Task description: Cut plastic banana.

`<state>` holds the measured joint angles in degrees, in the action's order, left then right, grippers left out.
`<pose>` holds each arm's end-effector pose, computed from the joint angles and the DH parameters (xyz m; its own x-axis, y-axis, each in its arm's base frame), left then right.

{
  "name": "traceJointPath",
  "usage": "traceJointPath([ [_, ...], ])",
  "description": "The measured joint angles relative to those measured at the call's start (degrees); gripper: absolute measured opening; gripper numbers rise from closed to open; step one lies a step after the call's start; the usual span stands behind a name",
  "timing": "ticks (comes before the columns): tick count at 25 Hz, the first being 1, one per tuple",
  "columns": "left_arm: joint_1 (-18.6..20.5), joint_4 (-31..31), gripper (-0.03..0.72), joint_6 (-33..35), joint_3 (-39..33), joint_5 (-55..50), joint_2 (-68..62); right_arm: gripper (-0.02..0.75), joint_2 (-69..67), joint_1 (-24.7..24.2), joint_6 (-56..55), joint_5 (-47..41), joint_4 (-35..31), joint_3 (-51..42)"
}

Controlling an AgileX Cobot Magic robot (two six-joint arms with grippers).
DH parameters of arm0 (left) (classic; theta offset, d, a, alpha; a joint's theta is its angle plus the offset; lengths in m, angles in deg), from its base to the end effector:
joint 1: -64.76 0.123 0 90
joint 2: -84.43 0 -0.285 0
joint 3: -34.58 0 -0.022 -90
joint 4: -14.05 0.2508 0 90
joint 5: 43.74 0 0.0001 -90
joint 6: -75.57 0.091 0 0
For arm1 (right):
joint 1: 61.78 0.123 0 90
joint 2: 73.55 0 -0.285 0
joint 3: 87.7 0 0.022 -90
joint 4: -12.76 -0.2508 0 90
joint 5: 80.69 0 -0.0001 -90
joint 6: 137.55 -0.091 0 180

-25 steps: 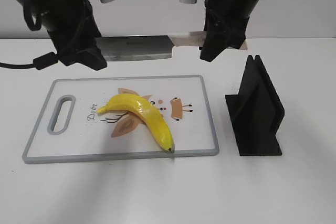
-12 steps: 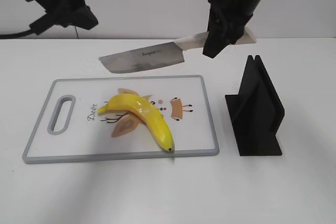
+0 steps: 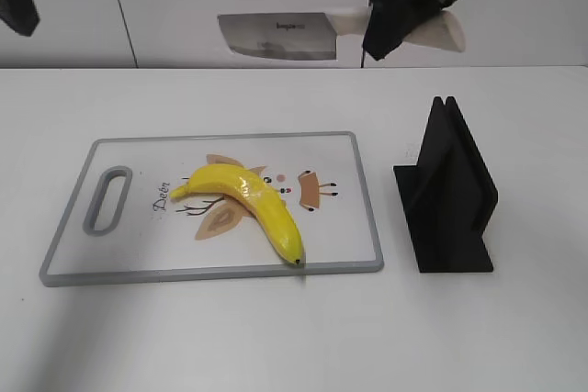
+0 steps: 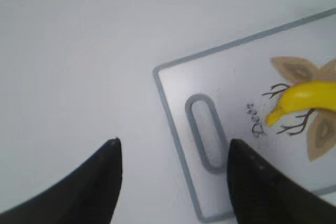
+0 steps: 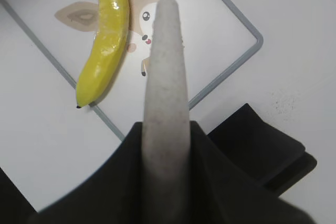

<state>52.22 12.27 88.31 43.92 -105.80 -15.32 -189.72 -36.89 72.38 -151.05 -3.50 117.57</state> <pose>0.3325 -0.0765 0.3434 -0.7996 0.3891 -0.4575 0.4031 0.9124 0.0716 0.3582 0.1927 0.3141 -0.5790 -0.7068 -0.4065 -0.7950 0.6001 0.0890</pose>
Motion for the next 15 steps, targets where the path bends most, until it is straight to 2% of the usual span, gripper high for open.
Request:
traceJointPath([
  [4, 3.15, 0.19, 0.587, -3.83, 0.91, -6.67, 0.44, 0.170, 1.20, 0.00, -8.11, 0.00, -0.68, 0.00],
  [7, 3.42, -0.32, 0.587, -4.83, -0.36, -7.32, 1.77, 0.170, 2.31, 0.00, -15.11, -0.05, -1.37, 0.00],
  [11, 3.50, -2.01, 0.587, -5.01, -6.76, -7.46, 6.36, 0.169, 6.47, 0.00, -19.39, 0.10, -1.56, -4.18],
  [15, 3.50, -1.96, 0.587, -5.01, -16.25, -7.52, 14.24, 0.169, 12.71, 0.00, -21.19, 0.80, -1.61, -13.27],
])
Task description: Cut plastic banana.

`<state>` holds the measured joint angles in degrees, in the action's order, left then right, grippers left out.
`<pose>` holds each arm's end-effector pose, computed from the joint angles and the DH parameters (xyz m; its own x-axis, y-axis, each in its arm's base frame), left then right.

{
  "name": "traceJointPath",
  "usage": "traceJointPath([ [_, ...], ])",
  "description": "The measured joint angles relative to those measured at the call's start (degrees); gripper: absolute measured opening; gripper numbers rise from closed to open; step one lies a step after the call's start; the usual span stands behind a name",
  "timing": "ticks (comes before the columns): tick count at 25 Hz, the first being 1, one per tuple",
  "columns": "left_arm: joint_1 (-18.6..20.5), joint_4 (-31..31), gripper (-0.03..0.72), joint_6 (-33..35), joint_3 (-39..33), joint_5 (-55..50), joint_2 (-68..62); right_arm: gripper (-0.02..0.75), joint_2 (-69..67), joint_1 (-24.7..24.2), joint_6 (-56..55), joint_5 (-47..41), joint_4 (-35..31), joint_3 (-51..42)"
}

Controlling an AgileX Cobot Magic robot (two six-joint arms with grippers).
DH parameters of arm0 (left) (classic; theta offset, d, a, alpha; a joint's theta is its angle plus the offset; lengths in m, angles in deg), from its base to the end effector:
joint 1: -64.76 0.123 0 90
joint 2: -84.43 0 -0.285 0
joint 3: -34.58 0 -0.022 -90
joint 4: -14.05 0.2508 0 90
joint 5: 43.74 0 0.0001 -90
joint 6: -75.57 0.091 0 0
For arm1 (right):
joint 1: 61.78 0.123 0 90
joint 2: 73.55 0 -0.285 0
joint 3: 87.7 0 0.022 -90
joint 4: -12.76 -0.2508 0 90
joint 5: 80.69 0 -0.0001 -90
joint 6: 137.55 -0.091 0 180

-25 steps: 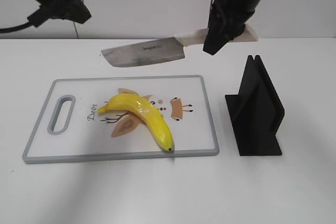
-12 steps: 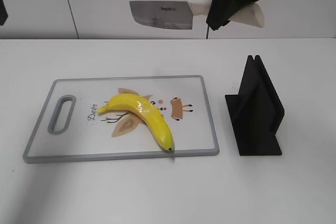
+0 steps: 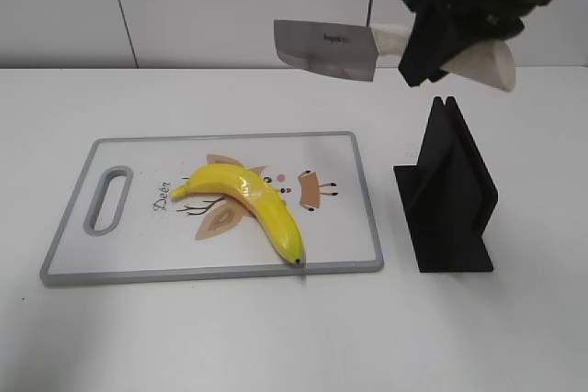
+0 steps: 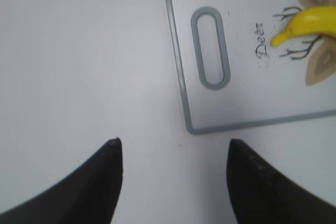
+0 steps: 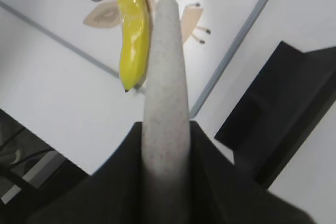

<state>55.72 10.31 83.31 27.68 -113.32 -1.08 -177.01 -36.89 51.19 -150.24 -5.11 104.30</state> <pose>0.2532 -0.0459 0.3322 -0.9134 0.2586 -0.3144 0.2796 0.9598 -0.0230 0.3040 0.1699 0.3338 -0.8322 -0.4287 -0.3516 -0.5260 0.8109 0.2563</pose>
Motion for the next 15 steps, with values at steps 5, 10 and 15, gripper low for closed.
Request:
traceJointPath([
  [5, 0.00, -0.22, 0.587, 0.00, -12.30, 1.92, 11.29, 0.169, 8.73, 0.00, -4.07, 9.18, -0.30, -15.75],
  [10, 0.00, -0.22, 0.587, 0.00, -24.96, 5.38, 23.25, 0.169, 15.97, 0.00, -8.25, 18.50, -0.15, -29.07],
  [15, 0.00, -0.22, 0.587, 0.00, -34.80, 7.02, 37.43, 0.169, 20.93, 0.00, -16.92, 26.31, 3.86, -33.53],
])
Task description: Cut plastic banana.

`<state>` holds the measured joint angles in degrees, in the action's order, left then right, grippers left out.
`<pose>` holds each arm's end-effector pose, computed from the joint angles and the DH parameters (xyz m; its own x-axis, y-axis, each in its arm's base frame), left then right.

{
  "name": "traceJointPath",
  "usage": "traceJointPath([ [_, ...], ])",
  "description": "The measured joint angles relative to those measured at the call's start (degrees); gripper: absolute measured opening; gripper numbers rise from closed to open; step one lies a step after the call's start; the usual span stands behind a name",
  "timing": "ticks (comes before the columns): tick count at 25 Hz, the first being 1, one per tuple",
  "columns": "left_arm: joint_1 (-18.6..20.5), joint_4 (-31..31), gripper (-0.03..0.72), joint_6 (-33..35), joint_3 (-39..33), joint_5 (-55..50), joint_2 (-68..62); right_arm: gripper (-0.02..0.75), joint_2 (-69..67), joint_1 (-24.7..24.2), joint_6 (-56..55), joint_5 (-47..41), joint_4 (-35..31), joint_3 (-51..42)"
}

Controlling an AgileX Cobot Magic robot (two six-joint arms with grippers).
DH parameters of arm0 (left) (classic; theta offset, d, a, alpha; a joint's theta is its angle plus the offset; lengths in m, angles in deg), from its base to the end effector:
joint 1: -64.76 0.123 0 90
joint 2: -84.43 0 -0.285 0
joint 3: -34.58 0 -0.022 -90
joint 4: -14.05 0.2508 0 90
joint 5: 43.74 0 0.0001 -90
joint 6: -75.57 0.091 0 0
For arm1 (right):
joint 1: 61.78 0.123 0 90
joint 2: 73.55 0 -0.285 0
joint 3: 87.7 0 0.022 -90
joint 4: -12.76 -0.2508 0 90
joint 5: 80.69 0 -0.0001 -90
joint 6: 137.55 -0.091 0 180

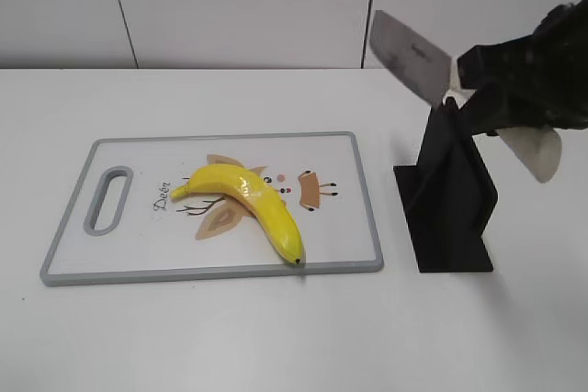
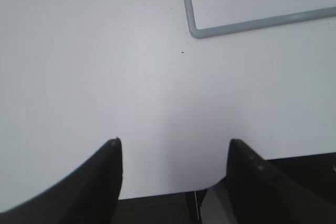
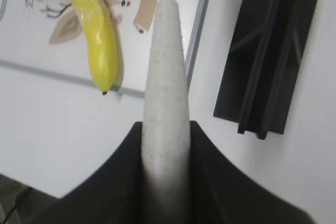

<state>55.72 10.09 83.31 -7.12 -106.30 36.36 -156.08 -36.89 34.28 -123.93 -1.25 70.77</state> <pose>0.1003 -0.0216 0.2776 -0.8505 0.2394 -0.4684 0.2741 0.9617 -0.0060 0.2305 0.1236 0.2912 -0.8748 -0.0614 -0.4806 -0.2331 0.9230 0.3062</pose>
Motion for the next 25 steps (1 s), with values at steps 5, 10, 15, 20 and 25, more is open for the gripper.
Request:
traceJointPath([
  [5, 0.00, 0.00, 0.586, 0.00, -4.84, 0.35, 14.64, 0.169, 1.65, 0.00, -12.85, 2.02, 11.69, -0.85],
  [10, 0.00, 0.00, 0.585, 0.00, -5.29, -3.07, 28.14, 0.169, 1.71, 0.00, -18.38, 2.07, 16.78, -2.30],
  [15, 0.00, 0.00, 0.585, 0.00, -5.42, -4.82, 39.08, 0.169, 1.75, 0.00, -19.57, 2.35, 17.31, -4.91],
  [20, 0.00, 0.07, 0.585, 0.00, -5.74, -4.71, 40.59, 0.169, 1.75, 0.00, -19.62, 4.54, 17.59, -7.67],
  [25, 0.00, 0.57, 0.564, 0.00, -7.09, -1.40, 40.59, 0.169, 1.42, 0.00, -19.62, 6.17, 17.71, -8.86],
])
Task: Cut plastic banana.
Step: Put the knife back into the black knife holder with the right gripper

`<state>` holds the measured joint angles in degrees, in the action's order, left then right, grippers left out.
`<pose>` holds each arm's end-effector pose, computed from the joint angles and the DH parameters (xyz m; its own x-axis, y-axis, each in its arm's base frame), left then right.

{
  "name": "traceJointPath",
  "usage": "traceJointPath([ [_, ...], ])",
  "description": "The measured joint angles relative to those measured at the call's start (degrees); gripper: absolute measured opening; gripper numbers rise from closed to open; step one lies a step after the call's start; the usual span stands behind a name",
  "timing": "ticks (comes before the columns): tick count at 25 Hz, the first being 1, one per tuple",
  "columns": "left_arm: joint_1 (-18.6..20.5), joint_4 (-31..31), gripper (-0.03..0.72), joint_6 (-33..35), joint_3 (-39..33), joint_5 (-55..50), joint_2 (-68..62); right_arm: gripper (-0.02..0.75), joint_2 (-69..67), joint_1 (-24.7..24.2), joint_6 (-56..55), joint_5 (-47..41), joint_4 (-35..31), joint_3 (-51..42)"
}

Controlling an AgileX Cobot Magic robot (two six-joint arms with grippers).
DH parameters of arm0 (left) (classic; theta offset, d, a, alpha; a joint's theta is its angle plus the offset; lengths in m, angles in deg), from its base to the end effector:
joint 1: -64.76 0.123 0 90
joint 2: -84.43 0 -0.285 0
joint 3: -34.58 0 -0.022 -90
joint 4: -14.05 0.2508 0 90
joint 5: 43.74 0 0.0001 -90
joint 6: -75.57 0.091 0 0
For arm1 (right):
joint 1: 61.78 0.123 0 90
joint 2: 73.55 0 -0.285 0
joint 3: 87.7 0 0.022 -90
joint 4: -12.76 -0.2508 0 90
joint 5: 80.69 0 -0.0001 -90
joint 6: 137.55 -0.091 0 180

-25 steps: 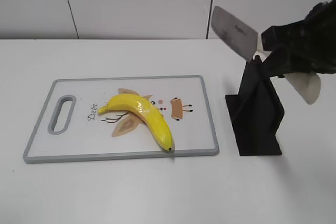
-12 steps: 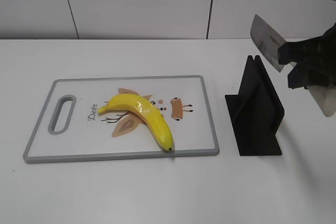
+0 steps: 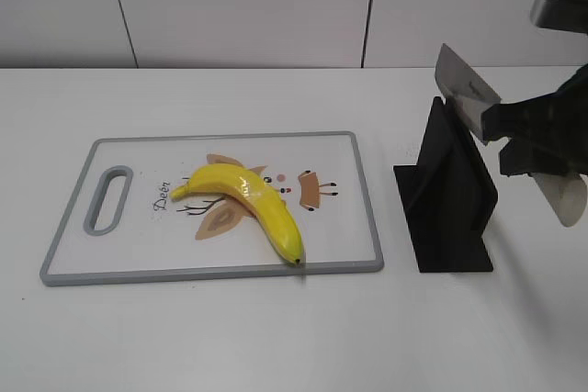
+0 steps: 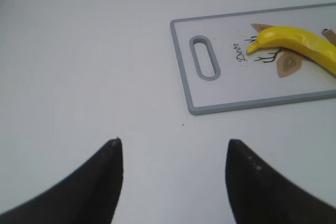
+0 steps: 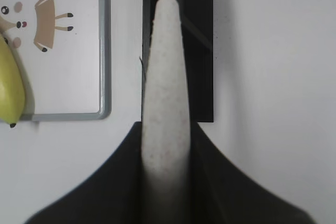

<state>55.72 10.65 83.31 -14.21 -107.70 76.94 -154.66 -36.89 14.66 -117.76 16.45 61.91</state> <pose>-0.0084 -0.0036 0.2719 -0.4718 0.1851 -0.8621 0.2552 0.9645 0.0674 0.2235 0.0998 0.2555 -0.8709 0.0587 -0.4879 -0.0399 0.9811 0.1894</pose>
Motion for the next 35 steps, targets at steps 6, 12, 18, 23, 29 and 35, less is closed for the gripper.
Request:
traceJointPath([
  [6, 0.00, 0.07, 0.482, 0.00, -0.29, 1.09, 0.00, 0.169, -0.72, 0.00, 0.00, 0.64, 0.00, -0.06],
  [12, 0.00, 0.25, 0.486, 0.00, -0.39, 1.49, 0.00, 0.169, -5.12, 0.00, 0.00, 0.76, 0.04, -0.06],
  [18, 0.00, 0.37, 0.609, 0.00, -0.39, 1.54, 0.00, 0.169, -5.80, 0.00, 0.68, 0.90, -0.01, -0.06],
  [23, 0.00, 0.50, 0.616, 0.00, -0.39, 1.54, 0.00, 0.338, -5.80, 0.00, 1.08, 0.91, 0.05, -0.06],
  [29, 0.00, 0.56, 0.614, 0.00, -0.39, 1.54, 0.00, 0.645, -4.33, 0.00, 3.85, -0.35, -0.08, -0.06],
  [35, 0.00, 0.69, 0.606, 0.00, -0.39, 1.54, 0.00, 0.652, 5.04, 0.00, 14.31, -5.97, -5.18, -0.06],
])
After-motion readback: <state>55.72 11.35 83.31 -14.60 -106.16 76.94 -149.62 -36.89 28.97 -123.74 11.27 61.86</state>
